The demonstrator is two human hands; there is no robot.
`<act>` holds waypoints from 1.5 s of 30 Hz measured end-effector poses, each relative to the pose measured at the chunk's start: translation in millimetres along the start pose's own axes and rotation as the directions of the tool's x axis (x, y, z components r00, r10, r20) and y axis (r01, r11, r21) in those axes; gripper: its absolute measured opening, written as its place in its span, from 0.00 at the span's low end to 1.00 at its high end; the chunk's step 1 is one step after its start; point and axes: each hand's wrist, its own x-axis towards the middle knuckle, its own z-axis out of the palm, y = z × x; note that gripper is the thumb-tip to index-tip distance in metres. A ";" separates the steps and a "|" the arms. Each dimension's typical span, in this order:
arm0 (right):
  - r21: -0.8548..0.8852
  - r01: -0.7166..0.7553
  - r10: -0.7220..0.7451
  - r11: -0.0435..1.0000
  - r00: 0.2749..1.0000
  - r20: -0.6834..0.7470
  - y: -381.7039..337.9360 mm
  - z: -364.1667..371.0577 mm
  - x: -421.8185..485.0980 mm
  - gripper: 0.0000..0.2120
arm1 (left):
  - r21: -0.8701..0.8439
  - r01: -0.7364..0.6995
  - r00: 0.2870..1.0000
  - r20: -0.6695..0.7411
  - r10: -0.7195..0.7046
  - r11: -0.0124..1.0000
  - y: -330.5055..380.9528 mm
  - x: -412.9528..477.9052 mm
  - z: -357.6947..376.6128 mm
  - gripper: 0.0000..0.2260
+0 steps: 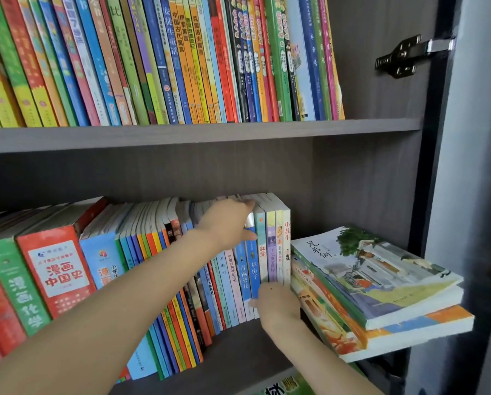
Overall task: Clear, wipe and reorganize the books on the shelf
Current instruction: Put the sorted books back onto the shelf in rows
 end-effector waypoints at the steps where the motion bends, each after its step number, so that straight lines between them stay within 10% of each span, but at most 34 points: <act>1: 0.004 0.010 -0.010 1.000 1.000 0.006 1.0 -4.2 0.5 0.15 | 0.013 0.005 1.000 -0.022 -0.005 1.000 0.6 1.1 1.3 0.27; 7: -0.088 0.210 -0.220 0.974 0.966 -0.137 -9.2 -27.4 -57.1 0.03 | 0.036 0.080 0.994 -0.080 -0.077 0.996 3.5 -3.8 4.4 0.26; 13: -0.152 0.314 -0.336 0.937 0.698 -0.633 45.9 -82.7 -140.3 0.11 | 0.052 0.089 0.991 -0.107 -0.083 0.995 5.6 -9.0 0.2 0.25; 18: -0.298 0.070 -0.132 0.952 0.972 -0.194 112.3 -113.0 -132.2 0.40 | 0.008 0.081 0.992 -0.100 -0.080 0.997 9.7 -14.4 -1.1 0.24; 22: -0.286 0.131 -0.194 0.949 0.959 -0.206 134.7 -105.7 -130.5 0.47 | -0.081 0.099 0.978 -0.174 -0.112 0.992 17.0 -28.0 -6.3 0.20; 25: -0.339 0.158 -0.209 0.928 0.970 -0.122 139.4 -107.2 -133.9 0.55 | -0.302 0.000 0.852 -0.499 -0.158 0.953 41.0 -60.1 -1.7 0.12; 28: -0.250 0.159 -0.205 0.955 0.963 -0.172 141.9 -110.5 -131.6 0.42 | -0.395 -0.099 0.820 -0.553 -0.150 0.913 63.4 -92.0 5.6 0.09; 31: -0.127 0.156 -0.181 0.980 0.960 -0.215 149.3 -119.6 -128.8 0.26 | -0.651 0.143 0.953 -0.113 -0.282 0.745 78.6 -108.7 22.4 0.12; 34: -0.162 0.155 -0.190 0.974 0.956 -0.224 146.2 -126.9 -126.2 0.20 | -0.885 0.420 0.894 0.367 -0.257 0.199 92.6 -123.1 40.2 0.09; 38: -0.172 0.197 -0.241 0.965 0.927 -0.289 143.4 -128.4 -121.9 0.30 | -0.848 0.512 0.837 0.528 -0.141 -0.134 114.9 -131.6 56.6 0.05; 45: -0.181 0.229 -0.277 0.957 0.908 -0.316 139.8 -124.4 -121.6 0.31 | -0.729 0.600 0.778 0.627 0.029 -0.330 140.7 -119.2 84.3 0.10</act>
